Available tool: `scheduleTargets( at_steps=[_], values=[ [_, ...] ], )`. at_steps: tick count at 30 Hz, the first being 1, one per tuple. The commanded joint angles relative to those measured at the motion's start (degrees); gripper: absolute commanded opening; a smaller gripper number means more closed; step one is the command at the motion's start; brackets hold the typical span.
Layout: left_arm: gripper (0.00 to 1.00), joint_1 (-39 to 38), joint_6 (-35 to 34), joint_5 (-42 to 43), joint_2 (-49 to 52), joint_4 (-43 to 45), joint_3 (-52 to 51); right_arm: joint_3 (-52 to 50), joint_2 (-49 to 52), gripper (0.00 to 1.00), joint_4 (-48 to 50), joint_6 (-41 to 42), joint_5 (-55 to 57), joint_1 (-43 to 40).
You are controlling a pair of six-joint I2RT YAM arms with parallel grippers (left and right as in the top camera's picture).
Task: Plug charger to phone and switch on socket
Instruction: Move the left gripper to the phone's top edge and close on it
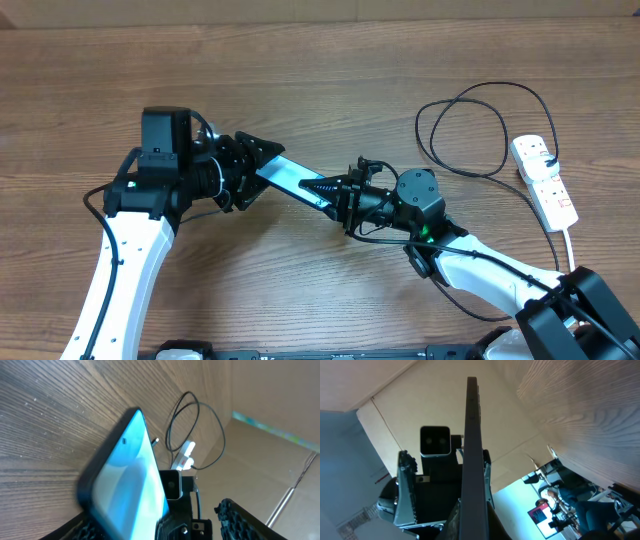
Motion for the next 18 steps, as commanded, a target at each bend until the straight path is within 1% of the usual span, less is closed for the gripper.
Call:
scheduleTargets(
  at_steps=[1, 2, 4, 7, 9, 14, 17, 18],
  values=[
    [0.59, -1.01, -0.83, -1.05, 0.35, 0.35, -0.26, 1.03, -0.52, 0.04, 1.9, 7.96, 0.87, 0.76],
    [0.54, -1.01, -0.83, -1.27, 0.35, 0.37, -0.26, 1.03, -0.55, 0.04, 2.16, 7.96, 0.7, 0.76],
    [0.5, -1.01, -1.25, -1.55, 0.35, 0.35, -0.26, 1.03, -0.55, 0.04, 3.78, 7.93, 0.09, 0.76],
    [0.4, -1.01, -1.25, -1.9, 0.35, 0.35, -0.26, 1.03, -0.55, 0.04, 5.53, 7.96, 0.07, 0.76],
    [0.38, -1.01, -1.25, -2.1, 0.35, 0.35, -0.26, 1.03, -0.55, 0.04, 6.08, 7.96, 0.04, 0.76],
    [0.36, -1.01, -1.27, -2.12, 0.35, 0.39, -0.26, 1.03, -0.55, 0.04, 6.05, 7.96, 0.04, 0.76],
    [0.32, -1.03, -1.88, -2.51, 0.35, 0.52, -0.26, 1.01, -0.55, 0.04, 6.05, 7.96, 0.07, 0.76],
    [0.29, -1.03, -1.92, -2.75, 0.35, 0.55, -0.26, 1.01, -0.55, 0.04, 6.05, 7.96, 0.07, 0.76]
  ],
)
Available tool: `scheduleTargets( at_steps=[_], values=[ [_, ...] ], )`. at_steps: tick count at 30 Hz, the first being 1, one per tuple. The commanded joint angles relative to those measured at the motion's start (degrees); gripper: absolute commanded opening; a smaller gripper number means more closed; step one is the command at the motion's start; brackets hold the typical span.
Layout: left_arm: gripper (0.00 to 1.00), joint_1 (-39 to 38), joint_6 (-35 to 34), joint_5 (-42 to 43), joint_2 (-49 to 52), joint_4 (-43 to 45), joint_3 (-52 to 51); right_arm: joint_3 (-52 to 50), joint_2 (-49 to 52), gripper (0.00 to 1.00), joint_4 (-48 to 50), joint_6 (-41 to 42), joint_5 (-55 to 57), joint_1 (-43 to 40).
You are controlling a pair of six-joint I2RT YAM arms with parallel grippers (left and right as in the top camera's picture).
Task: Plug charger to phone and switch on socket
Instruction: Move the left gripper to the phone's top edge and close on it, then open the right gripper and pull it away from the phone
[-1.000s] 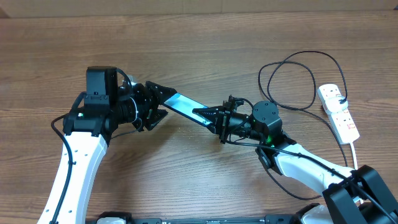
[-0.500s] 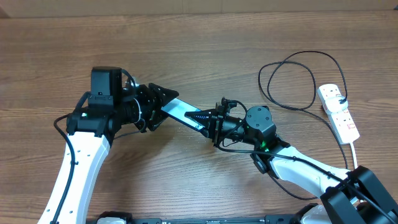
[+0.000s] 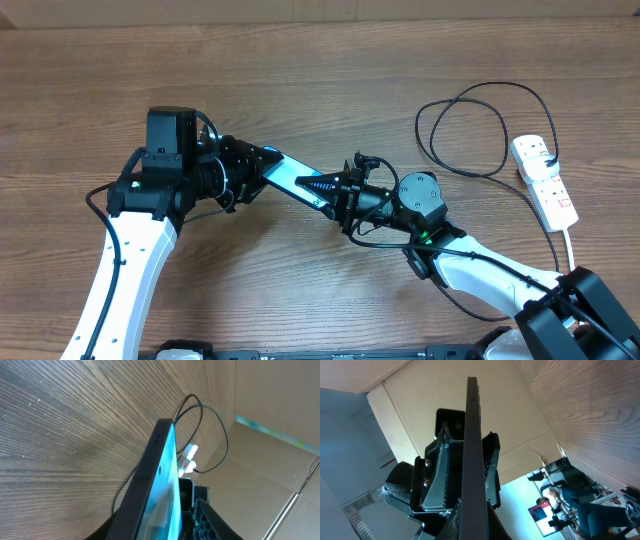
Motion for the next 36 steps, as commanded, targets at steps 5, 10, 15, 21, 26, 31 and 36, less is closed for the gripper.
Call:
scheduleTargets(
  at_steps=[5, 10, 15, 21, 26, 31, 36],
  values=[
    [0.22, -0.5, -0.92, -1.38, 0.35, 0.37, -0.26, 1.01, -0.55, 0.04, 1.07, 7.91, -0.22, 0.26],
    [0.21, -1.25, -2.27, -2.12, 0.35, 0.57, -0.26, 1.01, -0.55, 0.04, 1.05, 7.91, 0.09, 0.26],
    [0.21, -2.99, -3.52, -3.34, 0.35, 2.01, -0.28, 1.03, -0.55, 0.04, 1.05, 7.91, 0.24, 0.26],
    [0.2, -3.54, -5.46, -3.26, 0.35, 2.16, -0.28, 1.03, -0.52, 0.04, 1.03, 7.91, 0.66, 0.26],
    [0.14, -4.37, -6.51, -3.19, 0.35, 2.34, -0.28, 1.01, -0.55, 0.04, 0.79, 7.91, 1.51, 0.26],
    [0.05, -4.98, -8.66, -3.32, 0.35, 2.69, -0.28, 1.01, -0.55, 0.04, 0.79, 7.91, 1.51, 0.26],
    [0.05, -5.42, -9.7, -3.32, 0.35, 4.39, -0.28, 1.01, -0.55, 0.04, 0.81, 7.91, 1.46, 0.26]
  ],
)
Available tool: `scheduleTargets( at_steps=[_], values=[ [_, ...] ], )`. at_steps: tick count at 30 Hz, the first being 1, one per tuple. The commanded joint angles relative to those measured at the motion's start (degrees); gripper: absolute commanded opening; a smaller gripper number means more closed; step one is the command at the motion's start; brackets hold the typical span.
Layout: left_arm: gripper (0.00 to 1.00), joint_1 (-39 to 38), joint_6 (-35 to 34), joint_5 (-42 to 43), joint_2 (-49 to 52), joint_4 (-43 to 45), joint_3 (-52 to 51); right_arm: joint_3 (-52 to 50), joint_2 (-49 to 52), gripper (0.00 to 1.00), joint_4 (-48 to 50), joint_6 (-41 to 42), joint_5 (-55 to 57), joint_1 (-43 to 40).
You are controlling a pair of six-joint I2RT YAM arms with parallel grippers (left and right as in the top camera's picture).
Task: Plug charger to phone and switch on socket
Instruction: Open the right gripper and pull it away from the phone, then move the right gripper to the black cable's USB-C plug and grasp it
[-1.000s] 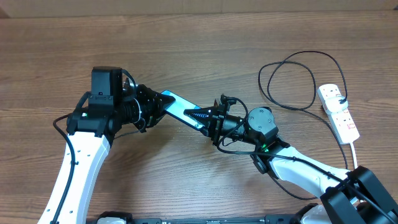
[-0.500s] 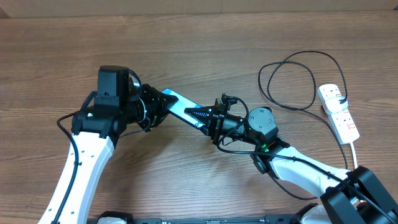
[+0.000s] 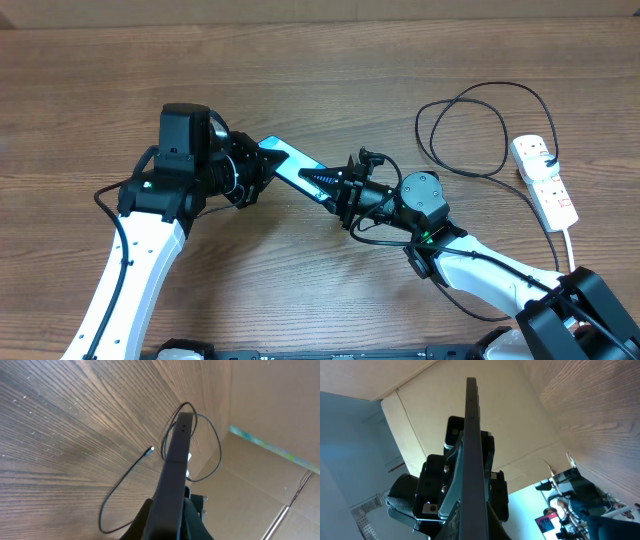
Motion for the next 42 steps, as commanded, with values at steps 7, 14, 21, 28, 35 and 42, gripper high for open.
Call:
scheduleTargets(
  at_steps=[7, 14, 21, 28, 35, 42],
  values=[
    [0.04, -1.66, -5.38, 0.9, 0.28, 3.23, -0.2, 1.01, -0.52, 0.09, 0.02, 7.91, -2.05, 0.7],
    [0.05, -1.46, -5.9, 0.74, 0.28, 5.79, -0.2, 1.01, -0.52, 0.37, 0.0, 7.91, -3.54, 0.7],
    [0.04, -1.44, 7.61, -8.46, 0.28, 5.77, -0.2, 1.01, -0.52, 0.92, -0.9, 5.05, -4.61, 0.7],
    [0.04, -1.44, 32.94, -18.32, 0.28, 2.51, -0.2, 1.01, -0.5, 1.0, -21.24, -15.58, 8.17, 0.52],
    [0.04, -1.44, 43.36, -18.47, 0.28, -7.45, -0.2, 1.16, -0.57, 0.73, -31.47, -65.46, 25.09, -1.11],
    [0.04, -1.44, 48.28, -8.07, 0.68, -9.51, -0.2, 9.92, -2.54, 0.68, -57.05, -73.99, 36.35, -6.97]
  ],
)
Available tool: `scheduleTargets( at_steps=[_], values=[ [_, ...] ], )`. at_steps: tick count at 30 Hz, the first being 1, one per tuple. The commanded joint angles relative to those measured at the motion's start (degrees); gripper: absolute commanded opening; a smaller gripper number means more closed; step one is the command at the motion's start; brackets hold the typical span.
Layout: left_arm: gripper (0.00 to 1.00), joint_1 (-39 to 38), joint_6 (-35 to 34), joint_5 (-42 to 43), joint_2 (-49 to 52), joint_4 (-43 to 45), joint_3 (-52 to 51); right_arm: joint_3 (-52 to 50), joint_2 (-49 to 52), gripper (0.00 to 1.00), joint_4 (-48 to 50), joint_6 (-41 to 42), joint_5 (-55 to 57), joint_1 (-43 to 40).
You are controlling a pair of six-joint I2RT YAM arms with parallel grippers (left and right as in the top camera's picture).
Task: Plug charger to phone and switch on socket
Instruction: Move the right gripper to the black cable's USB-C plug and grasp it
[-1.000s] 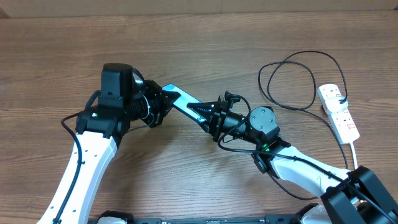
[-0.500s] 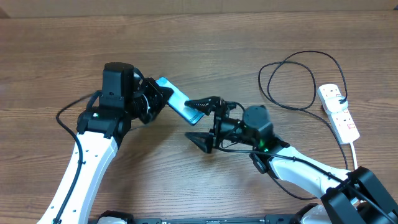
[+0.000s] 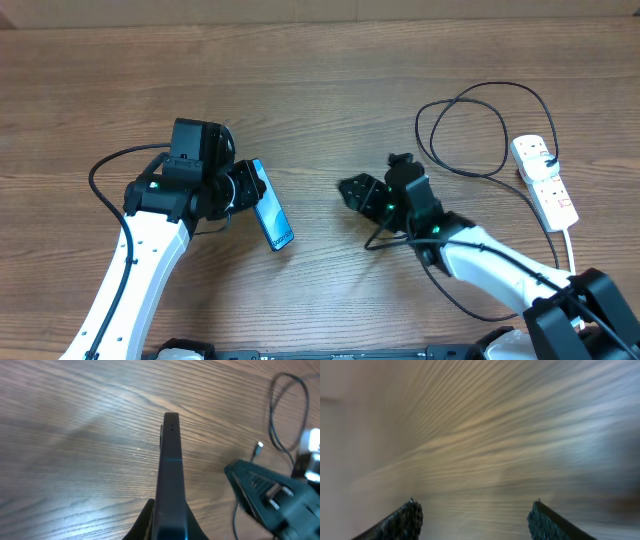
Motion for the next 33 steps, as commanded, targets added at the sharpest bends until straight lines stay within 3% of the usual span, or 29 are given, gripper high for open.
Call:
scheduleTargets(
  at_steps=[1, 4, 9, 17, 26, 33],
  values=[
    [0.04, -0.33, 6.71, 11.41, 0.87, 4.48, 0.57, 7.78, -1.88, 0.69, -9.84, -10.36, 13.68, -2.4],
    [0.04, -0.33, 6.8, 15.78, 3.52, 9.81, 0.57, 12.87, -1.88, 0.7, -20.92, -11.65, 20.81, -3.34],
    [0.04, -0.33, 6.8, 24.5, 11.61, 15.67, 0.57, 13.66, -1.03, 0.77, -27.5, -11.61, 26.73, -5.27],
    [0.04, -0.35, 6.82, 35.67, 23.19, 23.3, 0.57, 13.62, 3.39, 0.75, -28.15, -12.61, 24.33, -13.79],
    [0.04, -0.24, 2.62, 38.21, 24.3, 29.73, 0.59, 13.6, 9.22, 0.7, -24.65, -22.69, 12.7, -16.59],
    [0.04, 1.33, 0.94, 38.29, 24.3, 30.01, 0.59, 13.57, 15.19, 0.51, -26.75, -24.09, 11.28, -16.59]
  ],
)
